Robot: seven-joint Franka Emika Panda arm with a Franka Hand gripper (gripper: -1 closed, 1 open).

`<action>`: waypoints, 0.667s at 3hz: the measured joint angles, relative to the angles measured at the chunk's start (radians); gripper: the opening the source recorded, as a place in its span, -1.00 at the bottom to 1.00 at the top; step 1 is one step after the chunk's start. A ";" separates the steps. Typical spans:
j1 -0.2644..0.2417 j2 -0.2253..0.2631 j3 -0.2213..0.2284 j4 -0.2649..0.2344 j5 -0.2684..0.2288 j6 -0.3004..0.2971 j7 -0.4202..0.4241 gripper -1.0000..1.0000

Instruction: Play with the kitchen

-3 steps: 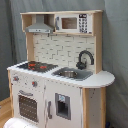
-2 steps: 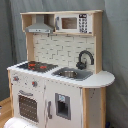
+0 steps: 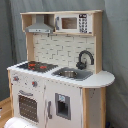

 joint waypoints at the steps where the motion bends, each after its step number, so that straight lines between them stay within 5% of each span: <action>1: -0.006 -0.002 0.022 -0.002 -0.001 0.001 0.122 1.00; 2: -0.010 -0.006 0.052 -0.006 -0.002 0.001 0.252 1.00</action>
